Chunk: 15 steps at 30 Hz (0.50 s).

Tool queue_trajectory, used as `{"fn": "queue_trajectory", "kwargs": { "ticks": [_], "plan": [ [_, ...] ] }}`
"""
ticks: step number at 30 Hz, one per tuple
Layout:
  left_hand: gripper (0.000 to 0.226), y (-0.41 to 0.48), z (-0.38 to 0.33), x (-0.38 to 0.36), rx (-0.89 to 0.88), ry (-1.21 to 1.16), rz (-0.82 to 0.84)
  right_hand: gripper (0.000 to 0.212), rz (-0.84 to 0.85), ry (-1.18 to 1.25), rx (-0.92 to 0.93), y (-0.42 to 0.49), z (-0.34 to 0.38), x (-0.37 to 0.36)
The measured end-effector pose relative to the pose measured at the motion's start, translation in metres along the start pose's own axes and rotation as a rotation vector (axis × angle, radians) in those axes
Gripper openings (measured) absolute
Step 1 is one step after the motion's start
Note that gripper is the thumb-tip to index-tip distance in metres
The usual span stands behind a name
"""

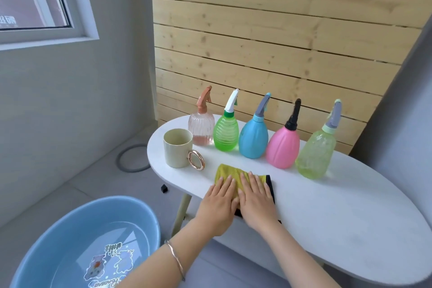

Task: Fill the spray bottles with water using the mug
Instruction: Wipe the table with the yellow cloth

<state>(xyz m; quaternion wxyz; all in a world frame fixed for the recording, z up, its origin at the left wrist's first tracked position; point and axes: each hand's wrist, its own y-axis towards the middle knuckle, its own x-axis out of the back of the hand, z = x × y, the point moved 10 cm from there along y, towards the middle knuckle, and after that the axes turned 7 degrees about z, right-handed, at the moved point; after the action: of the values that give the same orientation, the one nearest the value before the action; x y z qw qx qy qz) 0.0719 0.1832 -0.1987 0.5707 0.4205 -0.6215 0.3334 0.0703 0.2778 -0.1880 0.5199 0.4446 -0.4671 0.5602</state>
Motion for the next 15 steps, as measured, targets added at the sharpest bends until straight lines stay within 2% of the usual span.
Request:
{"fn": "queue_trajectory", "kwargs": {
  "ticks": [2,5,7,8,11,12,13,15],
  "plan": [
    [0.08,-0.011,-0.006,-0.001,-0.004,0.004,0.052,0.096,-0.007,0.02,0.044,-0.007,-0.005,-0.002],
    [0.085,-0.018,-0.003,0.009,-0.05,-0.065,0.127,0.094,-0.003,0.111,0.149,-0.02,-0.001,0.0],
    [0.065,-0.025,0.005,0.024,-0.185,-0.054,-0.03,0.09,-0.013,0.17,0.228,-0.026,0.01,0.004],
    [0.065,-0.03,0.01,0.034,-0.246,-0.039,-0.073,0.086,-0.013,0.18,0.259,-0.028,0.018,0.003],
    [0.046,-0.037,0.046,0.041,-0.232,-0.064,-0.155,0.059,-0.09,0.159,0.335,-0.033,0.047,0.004],
    [0.038,-0.041,0.056,0.046,-0.23,-0.047,-0.194,0.059,-0.113,0.175,0.358,-0.033,0.056,0.002],
    [0.038,-0.045,0.07,0.048,-0.231,-0.063,-0.204,0.062,-0.113,0.188,0.38,-0.03,0.072,-0.002],
    [0.05,-0.051,0.098,0.053,-0.195,-0.096,-0.258,0.066,-0.121,0.162,0.403,-0.024,0.099,-0.008]
  ]
}}
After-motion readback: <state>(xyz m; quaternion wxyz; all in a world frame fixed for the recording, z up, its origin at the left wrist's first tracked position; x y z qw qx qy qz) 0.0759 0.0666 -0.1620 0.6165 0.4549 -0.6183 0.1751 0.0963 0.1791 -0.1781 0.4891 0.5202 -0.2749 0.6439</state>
